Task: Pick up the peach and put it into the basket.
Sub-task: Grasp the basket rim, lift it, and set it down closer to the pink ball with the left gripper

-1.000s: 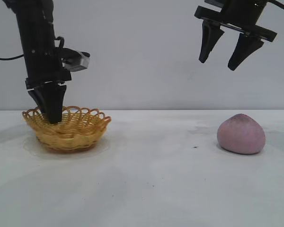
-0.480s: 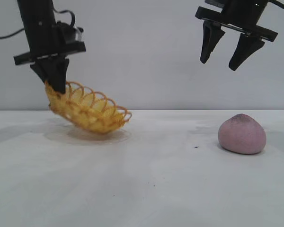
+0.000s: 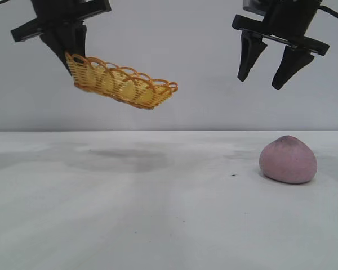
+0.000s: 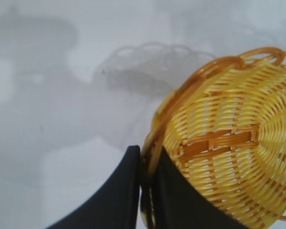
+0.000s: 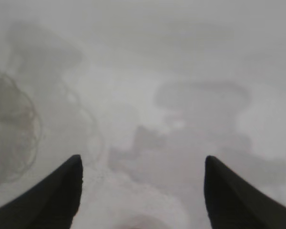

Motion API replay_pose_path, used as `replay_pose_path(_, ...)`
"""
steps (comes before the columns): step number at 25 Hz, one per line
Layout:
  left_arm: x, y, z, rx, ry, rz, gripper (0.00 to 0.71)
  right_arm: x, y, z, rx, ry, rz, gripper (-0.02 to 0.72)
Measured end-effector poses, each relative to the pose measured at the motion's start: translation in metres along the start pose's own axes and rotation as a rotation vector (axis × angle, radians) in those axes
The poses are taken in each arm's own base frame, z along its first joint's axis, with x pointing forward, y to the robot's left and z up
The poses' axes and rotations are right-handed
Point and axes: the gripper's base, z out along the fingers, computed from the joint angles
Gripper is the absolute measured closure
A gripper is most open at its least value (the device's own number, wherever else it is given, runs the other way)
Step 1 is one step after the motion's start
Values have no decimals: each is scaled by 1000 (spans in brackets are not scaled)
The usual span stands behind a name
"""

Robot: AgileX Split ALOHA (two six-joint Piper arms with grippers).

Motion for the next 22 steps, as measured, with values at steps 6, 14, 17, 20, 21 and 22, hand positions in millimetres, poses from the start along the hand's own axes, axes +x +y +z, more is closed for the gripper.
replay_pose_path(6,48,-11,30,95,-38,-115,710,0,0,0,1,-4,0,244)
replay_pose_path(14,93,-28,62,175,-144,-231,710,-1,0,0,2,-8,0,244)
replay_pose_path(17,93,-34,73,204,-170,-225,710,-1,0,0,2,-10,0,244)
replay_pose_path(20,91,-36,78,217,-189,-235,710,-1,0,0,2,-10,0,244)
replay_pose_path(21,90,-35,81,214,-189,-237,710,-1,0,0,2,-10,0,244)
replay_pose_path(22,90,-34,84,209,-187,-239,710,-1,0,0,2,-10,0,244)
